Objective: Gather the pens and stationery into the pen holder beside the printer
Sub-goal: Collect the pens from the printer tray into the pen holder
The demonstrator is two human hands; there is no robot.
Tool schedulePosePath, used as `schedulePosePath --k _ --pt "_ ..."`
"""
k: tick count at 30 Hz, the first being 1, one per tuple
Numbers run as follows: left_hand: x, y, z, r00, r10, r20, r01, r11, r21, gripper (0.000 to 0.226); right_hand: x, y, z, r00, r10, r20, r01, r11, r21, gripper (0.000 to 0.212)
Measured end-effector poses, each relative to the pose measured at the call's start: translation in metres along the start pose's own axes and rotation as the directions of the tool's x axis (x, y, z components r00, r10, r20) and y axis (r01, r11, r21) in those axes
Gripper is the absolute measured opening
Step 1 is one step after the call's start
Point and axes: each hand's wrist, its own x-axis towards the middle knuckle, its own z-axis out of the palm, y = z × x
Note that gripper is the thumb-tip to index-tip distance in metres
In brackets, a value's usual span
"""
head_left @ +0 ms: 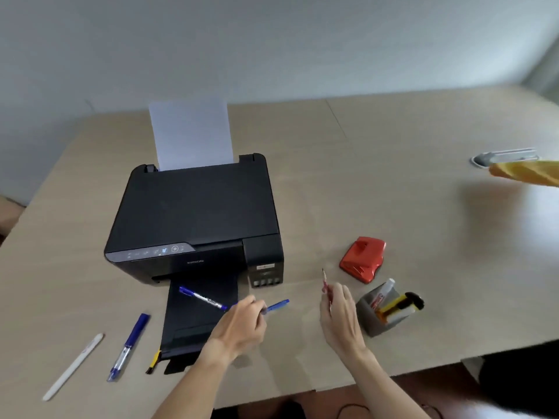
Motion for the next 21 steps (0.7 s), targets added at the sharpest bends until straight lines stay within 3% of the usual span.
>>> schedulePosePath --k 4,9,14,21 --pt "0.023 0.031 0.013 0.991 0.105 0.081 -0.107 0.994 0.027 0.024 -0.003 -0.009 -0.037 0.987 -0.016 -0.157 0.039 0.989 0.143 0.007" --pt "0.04 0.085 0.015 0.971 0.235 0.042 -0.238 0.969 0.072 0.02 0.002 0.002 -0.081 0.92 0.074 -0.386 0.001 0.982 0.191 0.015" --pt "0.04 0.118 0.006 0.955 0.293 0.043 -0.296 0.947 0.126 0.009 -0.014 0.033 -0.101 0.89 0.228 -0.394 -0.163 0.968 0.191 0.007" --pt "0.055 0.137 0.003 0.919 0.395 -0.002 -0.39 0.908 0.155 0.011 -0.03 0.049 -0.1 0.86 0.344 -0.377 -0.301 0.938 0.168 0.014"
